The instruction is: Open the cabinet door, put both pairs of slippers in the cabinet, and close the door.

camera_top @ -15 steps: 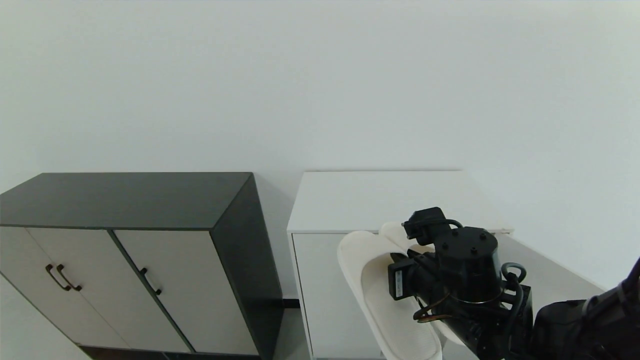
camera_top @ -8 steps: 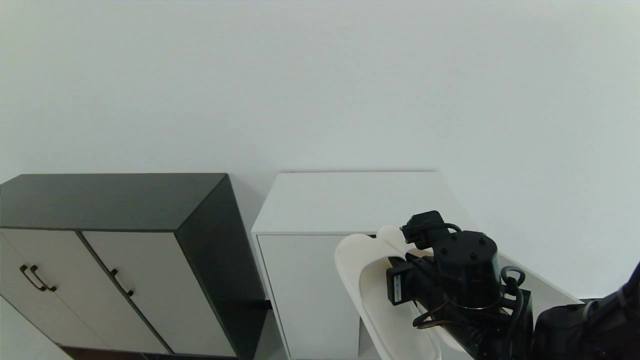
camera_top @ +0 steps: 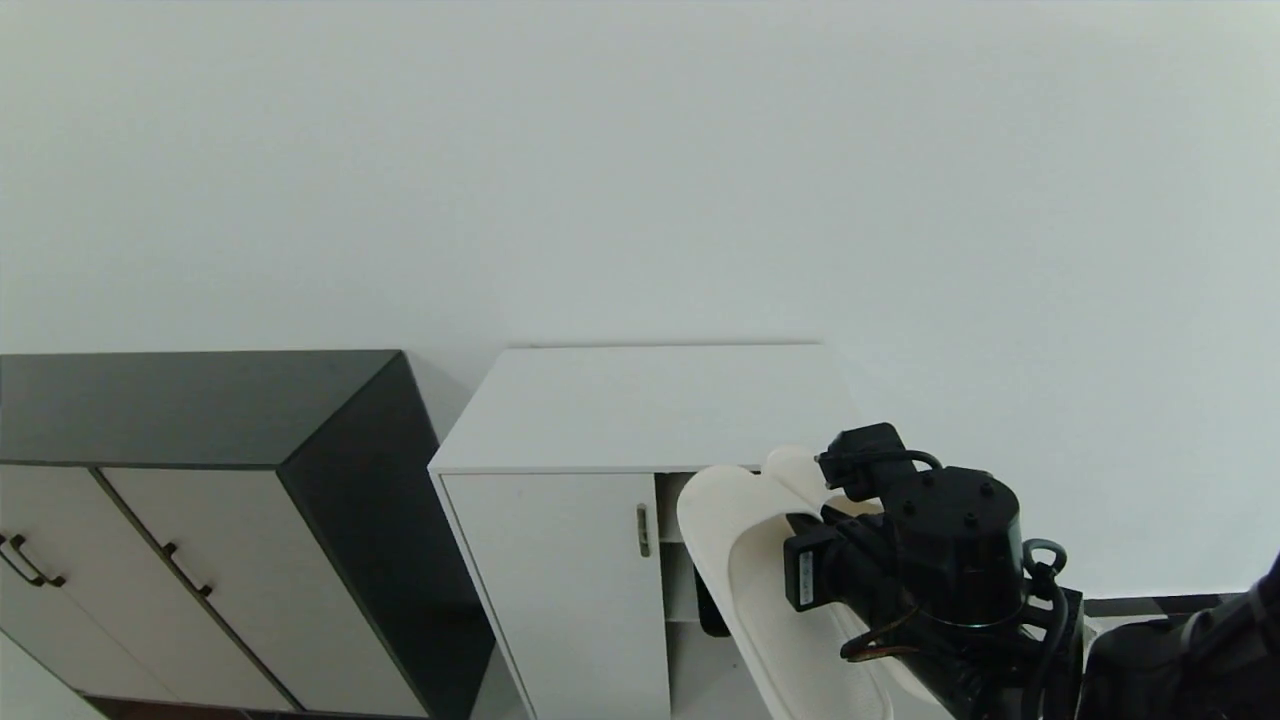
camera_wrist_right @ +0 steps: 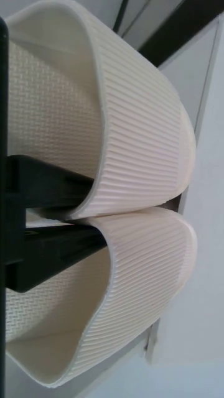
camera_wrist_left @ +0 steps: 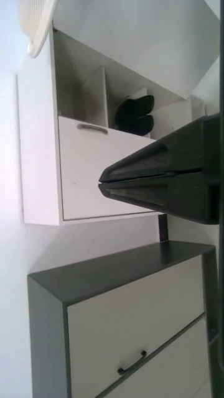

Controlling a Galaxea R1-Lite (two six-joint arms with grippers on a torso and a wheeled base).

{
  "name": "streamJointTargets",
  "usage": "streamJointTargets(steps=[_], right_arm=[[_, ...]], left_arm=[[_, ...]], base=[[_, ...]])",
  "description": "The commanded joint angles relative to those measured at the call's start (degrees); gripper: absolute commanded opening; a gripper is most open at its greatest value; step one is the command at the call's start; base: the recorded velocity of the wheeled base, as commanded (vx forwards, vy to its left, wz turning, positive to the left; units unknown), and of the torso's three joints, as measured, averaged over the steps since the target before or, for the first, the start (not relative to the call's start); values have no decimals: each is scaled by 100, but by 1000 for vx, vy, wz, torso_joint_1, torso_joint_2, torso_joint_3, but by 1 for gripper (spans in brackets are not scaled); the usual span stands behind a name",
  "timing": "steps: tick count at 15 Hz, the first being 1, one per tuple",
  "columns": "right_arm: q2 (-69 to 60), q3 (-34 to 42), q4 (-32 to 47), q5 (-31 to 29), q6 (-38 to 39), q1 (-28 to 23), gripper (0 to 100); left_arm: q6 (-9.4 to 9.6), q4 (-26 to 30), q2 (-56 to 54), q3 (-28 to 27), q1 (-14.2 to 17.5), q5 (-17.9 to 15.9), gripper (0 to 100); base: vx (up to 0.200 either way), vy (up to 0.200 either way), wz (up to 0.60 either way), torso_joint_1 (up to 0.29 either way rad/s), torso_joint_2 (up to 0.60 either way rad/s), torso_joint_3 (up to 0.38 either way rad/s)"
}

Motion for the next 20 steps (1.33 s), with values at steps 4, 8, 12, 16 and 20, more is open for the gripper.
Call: streamJointTargets(steps=[4,8,12,16,20], right_arm=[[72,122,-99,5,-3,-9,0],[133,175,-249,5,-12,-36,0],[274,192,-380,5,-12,-44,0],[265,228,-451,5,-30,-44,0],[274,228,-574,14,-91,-71,0]], left_arm=[[2,4,7,0,-1,3,0],[2,4,7,-9,-1,3,0],[2,4,7,0,-1,3,0],[2,4,7,-9,-1,3,0],[2,4,7,0,-1,3,0]], base=[[0,0,0,0,0,0],[0,0,0,0,0,0],[0,0,0,0,0,0],[0,0,0,0,0,0],[0,0,0,-135,300,163]])
